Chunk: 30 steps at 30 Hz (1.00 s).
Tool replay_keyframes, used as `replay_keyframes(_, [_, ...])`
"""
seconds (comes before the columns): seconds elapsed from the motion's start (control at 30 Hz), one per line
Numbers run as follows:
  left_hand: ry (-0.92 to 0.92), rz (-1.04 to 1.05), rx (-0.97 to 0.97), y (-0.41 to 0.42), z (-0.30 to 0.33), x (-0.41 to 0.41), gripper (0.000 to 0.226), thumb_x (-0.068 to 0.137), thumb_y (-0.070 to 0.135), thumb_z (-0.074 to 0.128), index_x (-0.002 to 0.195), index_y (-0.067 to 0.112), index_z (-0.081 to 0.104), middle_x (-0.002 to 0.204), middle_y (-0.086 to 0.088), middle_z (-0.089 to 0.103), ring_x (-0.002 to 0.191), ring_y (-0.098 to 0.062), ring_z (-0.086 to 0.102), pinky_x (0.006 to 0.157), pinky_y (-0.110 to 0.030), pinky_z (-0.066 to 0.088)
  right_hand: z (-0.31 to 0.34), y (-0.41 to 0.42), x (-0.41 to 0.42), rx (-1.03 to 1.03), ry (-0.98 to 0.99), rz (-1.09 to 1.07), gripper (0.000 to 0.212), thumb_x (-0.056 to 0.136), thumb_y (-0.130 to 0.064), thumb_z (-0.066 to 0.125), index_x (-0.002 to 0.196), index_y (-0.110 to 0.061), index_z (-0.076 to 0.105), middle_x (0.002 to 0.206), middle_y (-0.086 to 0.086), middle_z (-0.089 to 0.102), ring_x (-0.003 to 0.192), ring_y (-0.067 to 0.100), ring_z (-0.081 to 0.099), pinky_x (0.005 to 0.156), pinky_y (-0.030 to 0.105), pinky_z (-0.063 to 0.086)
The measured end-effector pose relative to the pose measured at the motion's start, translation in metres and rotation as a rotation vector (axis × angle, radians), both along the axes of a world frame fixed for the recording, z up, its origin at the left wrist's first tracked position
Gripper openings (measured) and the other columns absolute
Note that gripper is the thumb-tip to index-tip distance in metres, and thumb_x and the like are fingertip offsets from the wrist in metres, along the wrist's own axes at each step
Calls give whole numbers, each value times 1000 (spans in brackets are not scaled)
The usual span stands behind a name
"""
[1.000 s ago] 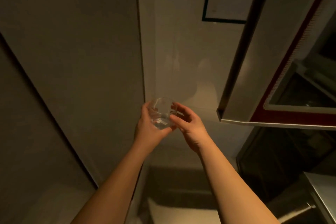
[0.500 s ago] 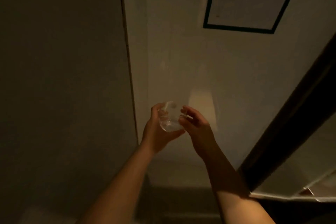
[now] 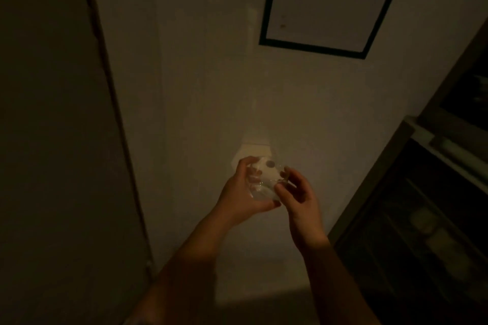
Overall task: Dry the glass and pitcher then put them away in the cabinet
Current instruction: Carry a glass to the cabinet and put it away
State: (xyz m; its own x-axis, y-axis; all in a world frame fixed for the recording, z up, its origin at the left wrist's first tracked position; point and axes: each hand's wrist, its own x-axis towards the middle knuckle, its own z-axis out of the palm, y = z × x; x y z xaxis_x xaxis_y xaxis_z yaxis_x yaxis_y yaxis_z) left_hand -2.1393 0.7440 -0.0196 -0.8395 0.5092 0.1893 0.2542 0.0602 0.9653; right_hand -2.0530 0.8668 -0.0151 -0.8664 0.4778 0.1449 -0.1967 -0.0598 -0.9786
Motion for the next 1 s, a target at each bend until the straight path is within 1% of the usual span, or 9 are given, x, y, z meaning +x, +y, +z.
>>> replay_keyframes(0.07, [9,-56,18,22,-3,-16,97,43,39,93,123,46,39,119,7,58,106,-10,63,87,-43,56,0,17,-8,41,1,-62,52,71,-34,75,121,-32,60,124,-4,61,117,17,57,92,42,54])
replay_keyframes(0.13, [17,-123,46,44,-2,-29,93,46,31,94,121,47,41,116,9,60,103,-9,64,86,-42,57,2,33,-14,66,16,-127,48,72,-33,75,118,-35,61,124,-5,61,118,17,57,92,43,54])
replay_keyframes(0.23, [33,-259,60,78,5,-41,92,52,20,94,124,42,41,115,11,60,102,-7,65,83,-35,57,6,57,-15,82,23,-250,49,72,-32,76,118,-37,61,126,-4,59,119,18,56,92,44,54])
replay_keyframes(0.33, [33,-379,92,110,11,-47,92,55,10,93,126,35,41,116,7,61,100,-5,65,77,-23,55,11,77,-10,84,30,-362,50,71,-31,76,119,-35,61,127,-3,59,119,18,56,85,35,56])
replay_keyframes(0.47, [20,-504,121,148,16,-43,90,54,8,93,122,39,42,116,5,62,101,-8,66,80,-28,57,19,101,3,101,28,-481,53,73,-24,75,123,-26,59,126,1,59,117,19,57,72,22,56])
replay_keyframes(0.57, [5,-579,135,172,20,-38,90,51,19,93,122,42,43,117,2,64,103,-13,67,84,-35,57,23,117,13,150,13,-537,55,72,-26,76,124,-23,58,125,3,60,115,19,59,75,26,57])
replay_keyframes(0.7, [-5,-690,134,198,22,-27,89,48,24,92,118,48,42,117,5,63,103,-12,67,83,-33,57,21,131,29,156,2,-626,56,72,-27,74,125,-23,57,123,0,62,110,17,63,83,37,58])
replay_keyframes(0.9, [25,-867,88,238,20,-10,91,56,18,92,121,52,38,121,14,57,109,-8,62,88,-33,56,20,144,56,225,-4,-833,55,69,-32,75,121,-23,59,117,-5,66,108,11,64,93,42,53])
replay_keyframes(1.0, [32,-967,64,260,19,1,91,56,19,92,125,46,39,119,16,57,107,-4,61,89,-33,55,14,151,68,259,-39,-942,50,75,-32,75,121,-26,59,117,-6,66,109,10,63,96,43,52])
